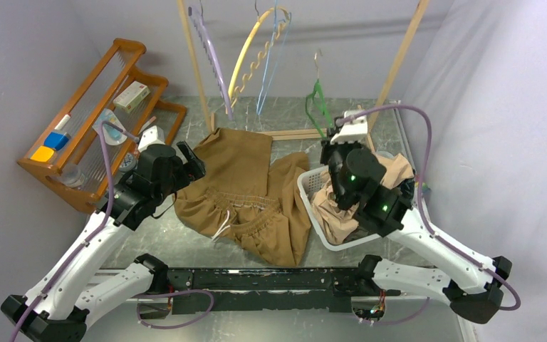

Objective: Remove the shorts from the hanger
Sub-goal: Place the hanger on the clothes rod.

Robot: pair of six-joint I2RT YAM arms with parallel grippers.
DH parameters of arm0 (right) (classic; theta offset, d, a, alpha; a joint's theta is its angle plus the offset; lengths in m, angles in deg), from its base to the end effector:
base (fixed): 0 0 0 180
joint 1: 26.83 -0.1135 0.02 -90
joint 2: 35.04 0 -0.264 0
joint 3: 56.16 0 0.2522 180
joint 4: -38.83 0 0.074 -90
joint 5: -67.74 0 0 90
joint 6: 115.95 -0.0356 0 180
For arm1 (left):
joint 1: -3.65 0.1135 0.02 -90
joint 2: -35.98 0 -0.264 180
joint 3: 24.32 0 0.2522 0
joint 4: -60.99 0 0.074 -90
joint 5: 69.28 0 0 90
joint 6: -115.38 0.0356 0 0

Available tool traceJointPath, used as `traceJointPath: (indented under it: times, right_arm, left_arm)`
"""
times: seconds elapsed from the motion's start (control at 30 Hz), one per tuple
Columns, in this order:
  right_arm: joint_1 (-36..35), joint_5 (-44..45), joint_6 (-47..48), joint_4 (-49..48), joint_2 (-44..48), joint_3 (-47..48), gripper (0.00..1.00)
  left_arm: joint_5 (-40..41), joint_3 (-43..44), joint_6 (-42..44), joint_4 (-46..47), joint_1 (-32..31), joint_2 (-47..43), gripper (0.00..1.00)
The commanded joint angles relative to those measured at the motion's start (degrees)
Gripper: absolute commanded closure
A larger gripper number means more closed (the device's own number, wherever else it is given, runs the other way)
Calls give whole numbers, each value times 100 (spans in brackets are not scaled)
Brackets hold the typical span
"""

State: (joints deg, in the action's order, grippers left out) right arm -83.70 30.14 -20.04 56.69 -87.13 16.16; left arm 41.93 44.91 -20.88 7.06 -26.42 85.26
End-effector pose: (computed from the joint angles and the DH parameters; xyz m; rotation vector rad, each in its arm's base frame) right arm 0.1275 0.1438 0.4130 -0.1142 1.5413 0.0057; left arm 0.1568 -0.0759 0.3397 -0.5106 2.0817 -0.3871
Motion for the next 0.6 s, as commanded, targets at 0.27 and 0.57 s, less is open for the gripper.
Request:
traceJointPath:
  times: [0.27, 0.57]
  right_arm:
    - [1286, -1909, -286, -188, -708, 1146, 100]
    - [1307, -1841, -7, -446, -655, 1524, 100]
  left_arm:
    - [-42, -94, 49, 39, 3, -95, 3]
    - [-108, -123, 91, 114, 6, 32, 3]
